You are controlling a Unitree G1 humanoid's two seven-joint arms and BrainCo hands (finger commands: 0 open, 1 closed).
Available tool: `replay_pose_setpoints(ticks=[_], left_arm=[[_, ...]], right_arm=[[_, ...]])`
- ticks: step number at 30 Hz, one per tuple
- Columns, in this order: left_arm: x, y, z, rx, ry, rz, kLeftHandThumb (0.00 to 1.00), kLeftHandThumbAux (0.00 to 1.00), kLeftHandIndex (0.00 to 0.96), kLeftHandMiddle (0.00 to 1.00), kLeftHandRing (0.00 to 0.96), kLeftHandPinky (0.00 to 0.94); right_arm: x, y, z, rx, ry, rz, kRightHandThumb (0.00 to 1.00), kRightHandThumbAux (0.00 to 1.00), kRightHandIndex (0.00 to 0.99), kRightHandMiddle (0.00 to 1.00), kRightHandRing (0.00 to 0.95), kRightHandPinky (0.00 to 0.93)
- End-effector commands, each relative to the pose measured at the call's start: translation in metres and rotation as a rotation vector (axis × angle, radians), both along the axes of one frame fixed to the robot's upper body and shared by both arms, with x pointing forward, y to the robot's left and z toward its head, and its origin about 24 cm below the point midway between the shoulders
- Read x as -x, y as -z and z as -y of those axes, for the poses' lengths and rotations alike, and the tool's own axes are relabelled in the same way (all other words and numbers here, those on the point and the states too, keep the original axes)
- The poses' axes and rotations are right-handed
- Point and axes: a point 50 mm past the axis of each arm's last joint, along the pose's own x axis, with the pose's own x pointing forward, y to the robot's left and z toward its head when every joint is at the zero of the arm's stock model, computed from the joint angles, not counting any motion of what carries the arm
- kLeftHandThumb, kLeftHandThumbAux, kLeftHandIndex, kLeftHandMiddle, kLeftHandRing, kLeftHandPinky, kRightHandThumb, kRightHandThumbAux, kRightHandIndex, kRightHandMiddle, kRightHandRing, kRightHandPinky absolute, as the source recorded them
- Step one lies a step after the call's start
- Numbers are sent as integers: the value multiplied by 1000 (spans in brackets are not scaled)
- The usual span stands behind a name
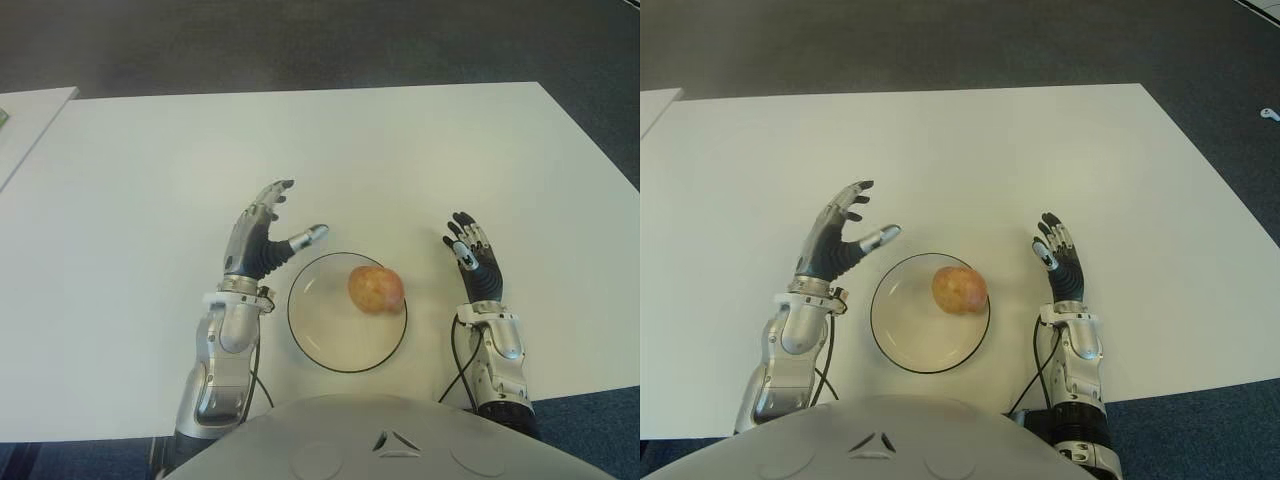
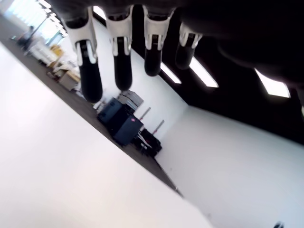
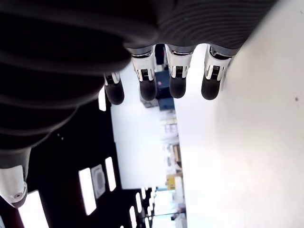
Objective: Put the apples into the plate.
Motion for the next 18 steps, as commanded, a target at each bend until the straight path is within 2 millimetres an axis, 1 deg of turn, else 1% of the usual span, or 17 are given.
replay_pose_setpoints(ticks=[1,3,7,11,14,18], left_arm=[[8,18,-6,273,-100,-89,63,357,193,193,211,244],[16,28,-7,376,-135,-106,49,388,193,176,182,214],[25,38,-11,465,-160,-116,35,416,201,149,143,179],[32,43,-14,528,-171,-122,30,423,206,131,120,160],[36,45,-14,576,-179,-121,27,434,220,127,115,179],[39,45,-13,594,-183,-103,35,444,241,143,141,243]], right_arm=[[10,13,-3,-37,13,-78,137,509,114,83,34,36],[10,11,-3,-40,14,-73,144,509,118,88,38,38],[10,9,-3,-41,17,-70,149,513,120,94,42,41],[11,7,-2,-37,20,-66,147,518,118,96,44,40],[13,5,-3,-32,24,-61,144,532,106,82,32,20],[15,3,-4,-26,28,-57,142,544,92,67,21,12]])
